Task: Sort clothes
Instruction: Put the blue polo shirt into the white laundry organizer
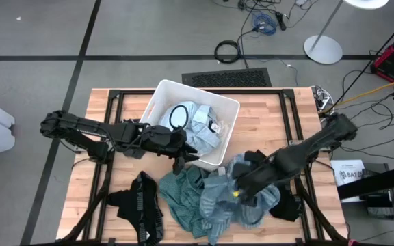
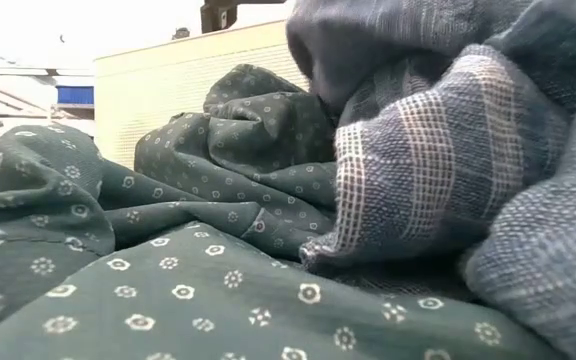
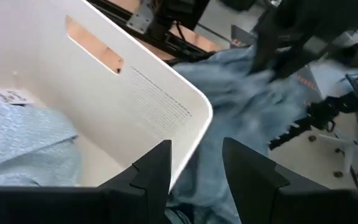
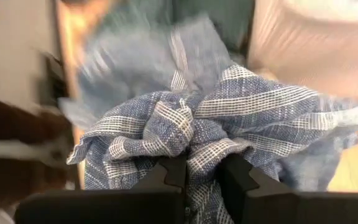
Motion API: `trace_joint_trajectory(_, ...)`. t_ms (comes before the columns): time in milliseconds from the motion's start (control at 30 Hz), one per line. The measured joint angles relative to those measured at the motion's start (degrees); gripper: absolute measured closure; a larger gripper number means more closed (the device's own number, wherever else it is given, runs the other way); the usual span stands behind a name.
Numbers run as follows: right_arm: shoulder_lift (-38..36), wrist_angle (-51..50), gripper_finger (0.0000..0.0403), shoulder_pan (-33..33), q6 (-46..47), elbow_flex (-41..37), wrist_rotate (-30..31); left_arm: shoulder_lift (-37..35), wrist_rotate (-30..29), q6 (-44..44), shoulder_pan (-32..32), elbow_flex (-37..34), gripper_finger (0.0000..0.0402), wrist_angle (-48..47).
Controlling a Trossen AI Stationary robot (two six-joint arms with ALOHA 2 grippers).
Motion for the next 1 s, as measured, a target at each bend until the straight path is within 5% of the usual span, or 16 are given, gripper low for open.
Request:
trace_joint_trajectory(267, -14.4, 12.6, 0.0368, 0.7, -6.7, 0.1, 7.3, 0.0, -3.6, -0.2, 0.1, 0.0, 0.0249, 0.4)
trace_joint_trajectory(533, -24.4, 29.0, 0.0368, -0.9, -22.7, 0.1, 11.6, 0.0, -3.6, 0.0, 0.1, 0.0, 0.0249, 8.8)
trace_joint_trajectory(1000, -29.3, 77.8, 0.0368, -11.5, -61.5, 0.3, 11.1, 0.0, -7.3, -1.5, 0.1, 0.0, 0.0249, 13.0)
